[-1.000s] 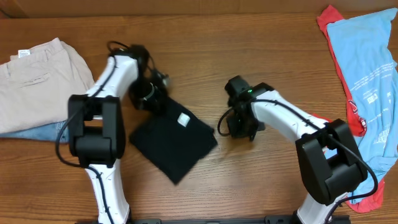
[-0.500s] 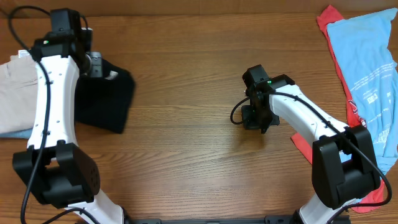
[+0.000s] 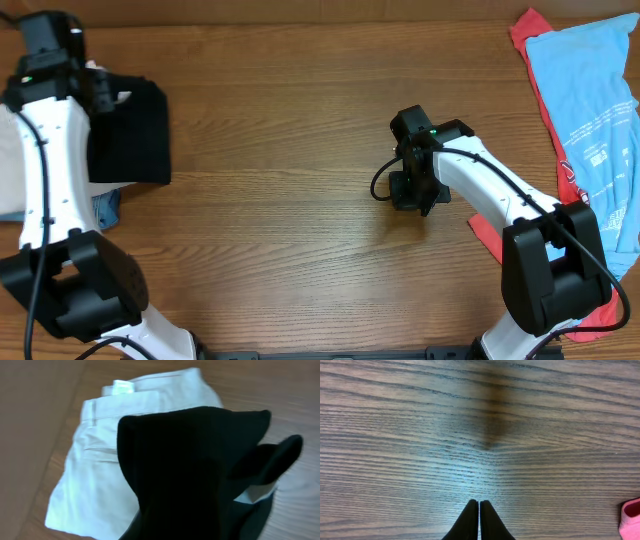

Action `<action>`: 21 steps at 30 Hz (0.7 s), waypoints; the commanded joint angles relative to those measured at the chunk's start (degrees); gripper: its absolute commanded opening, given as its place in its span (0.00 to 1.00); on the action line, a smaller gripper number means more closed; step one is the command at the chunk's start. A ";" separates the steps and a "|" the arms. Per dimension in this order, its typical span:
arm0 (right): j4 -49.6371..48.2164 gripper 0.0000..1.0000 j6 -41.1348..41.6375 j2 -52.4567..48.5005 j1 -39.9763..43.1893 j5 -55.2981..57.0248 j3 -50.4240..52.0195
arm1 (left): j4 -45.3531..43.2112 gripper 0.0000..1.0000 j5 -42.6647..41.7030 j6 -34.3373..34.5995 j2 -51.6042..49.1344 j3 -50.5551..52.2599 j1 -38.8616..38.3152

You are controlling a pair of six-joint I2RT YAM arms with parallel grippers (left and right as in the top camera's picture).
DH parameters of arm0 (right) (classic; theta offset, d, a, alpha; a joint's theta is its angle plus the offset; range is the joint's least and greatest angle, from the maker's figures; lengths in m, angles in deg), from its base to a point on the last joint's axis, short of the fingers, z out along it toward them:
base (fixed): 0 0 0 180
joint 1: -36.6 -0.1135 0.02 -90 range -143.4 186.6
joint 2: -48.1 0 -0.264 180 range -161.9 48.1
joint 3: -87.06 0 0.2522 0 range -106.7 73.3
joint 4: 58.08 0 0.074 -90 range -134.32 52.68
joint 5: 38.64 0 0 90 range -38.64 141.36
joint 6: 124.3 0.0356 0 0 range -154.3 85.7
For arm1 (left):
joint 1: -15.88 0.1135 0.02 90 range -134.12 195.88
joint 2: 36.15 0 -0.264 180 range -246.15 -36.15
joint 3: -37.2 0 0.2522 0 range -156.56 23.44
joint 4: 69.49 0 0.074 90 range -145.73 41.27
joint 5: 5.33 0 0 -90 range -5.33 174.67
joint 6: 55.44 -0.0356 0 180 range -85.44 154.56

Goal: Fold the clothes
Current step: 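Carry the black shirt left and place it on the beige pants stack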

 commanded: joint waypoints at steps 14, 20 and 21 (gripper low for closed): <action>0.26 0.06 0.48 1.73 0.22 0.35 -1.31 | -10.88 0.13 -13.38 -0.70 -4.42 -1.42 17.40; 0.52 0.06 0.48 1.73 0.22 0.28 -1.31 | -11.43 0.18 -13.38 -0.68 -7.45 -1.42 19.39; 0.50 0.06 0.48 1.73 0.22 0.00 -1.31 | -11.47 0.39 -13.42 -0.68 -7.63 -1.42 19.56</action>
